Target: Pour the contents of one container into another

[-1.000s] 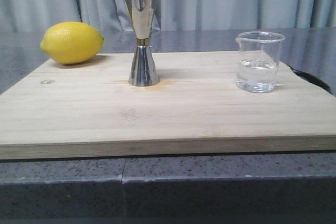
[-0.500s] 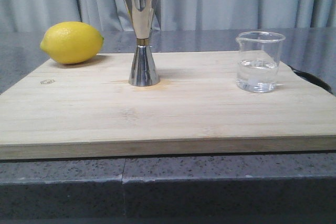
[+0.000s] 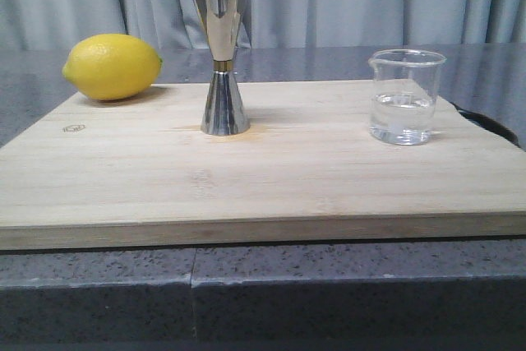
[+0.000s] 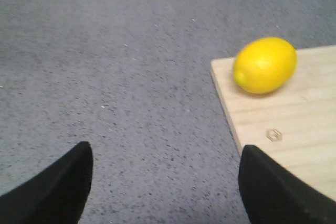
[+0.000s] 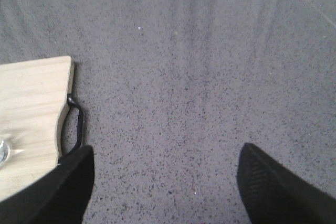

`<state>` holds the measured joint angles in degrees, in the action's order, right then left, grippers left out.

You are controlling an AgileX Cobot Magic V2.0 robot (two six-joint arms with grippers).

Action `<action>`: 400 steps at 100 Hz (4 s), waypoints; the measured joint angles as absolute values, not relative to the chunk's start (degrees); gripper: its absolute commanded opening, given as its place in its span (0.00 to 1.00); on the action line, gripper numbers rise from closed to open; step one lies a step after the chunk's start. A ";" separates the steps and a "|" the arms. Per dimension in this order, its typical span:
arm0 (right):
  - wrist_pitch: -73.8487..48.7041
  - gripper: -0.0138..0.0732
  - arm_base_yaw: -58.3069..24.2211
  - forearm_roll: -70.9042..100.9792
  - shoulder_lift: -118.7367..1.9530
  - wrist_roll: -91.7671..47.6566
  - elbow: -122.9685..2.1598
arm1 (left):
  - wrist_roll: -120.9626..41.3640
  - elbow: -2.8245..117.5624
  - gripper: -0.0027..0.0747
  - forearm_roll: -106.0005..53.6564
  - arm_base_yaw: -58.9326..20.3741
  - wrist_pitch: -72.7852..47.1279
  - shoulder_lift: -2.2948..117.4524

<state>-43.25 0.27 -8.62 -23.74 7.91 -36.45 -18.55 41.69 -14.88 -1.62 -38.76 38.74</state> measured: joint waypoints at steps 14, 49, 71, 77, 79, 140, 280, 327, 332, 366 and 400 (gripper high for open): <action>-43.59 0.72 0.27 -8.15 -25.46 7.91 -36.45 | -32.92 42.75 0.73 -27.84 -1.62 -44.31 44.50; -43.59 0.72 0.27 -7.83 -25.83 7.91 -36.45 | -68.53 42.89 0.73 -57.21 -1.62 -48.27 58.77; -43.59 0.72 0.27 -7.83 -25.83 7.91 -36.45 | -86.38 42.89 0.73 -71.19 -1.62 -53.51 67.71; -43.59 0.72 0.27 -7.83 -25.83 7.81 -36.45 | -90.42 42.89 0.73 -73.61 -1.62 -55.13 69.83; -43.59 0.72 0.27 -7.83 -25.83 7.81 -36.45 | -91.69 42.89 0.73 -74.41 -1.62 -55.52 70.65; -43.59 0.72 0.27 -7.83 -25.83 7.73 -36.45 | -121.03 43.15 0.73 -97.10 -9.84 -65.71 90.18; -43.38 0.72 0.27 -7.83 -25.83 7.60 -36.45 | -126.60 57.04 0.37 -101.56 -17.71 -65.98 104.46; -43.17 0.72 0.27 -7.83 -25.83 7.60 -36.45 | -123.99 59.56 0.37 -101.56 -17.71 -66.20 104.01; -43.17 0.72 0.27 -7.83 -25.83 7.60 -36.45 | -123.90 59.56 0.37 -101.56 -17.71 -66.20 103.68; -41.52 0.72 0.14 -3.96 -25.83 1.88 -36.45 | -123.64 59.56 0.37 -101.35 -17.71 -66.20 101.59; -38.51 0.72 -5.02 10.82 -33.15 -14.67 -37.74 | -123.61 59.64 0.37 -101.15 -17.71 -66.20 99.87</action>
<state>-38.51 -5.02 10.82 -33.15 -14.67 -37.74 -123.61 59.64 -101.15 -17.71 -66.20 99.87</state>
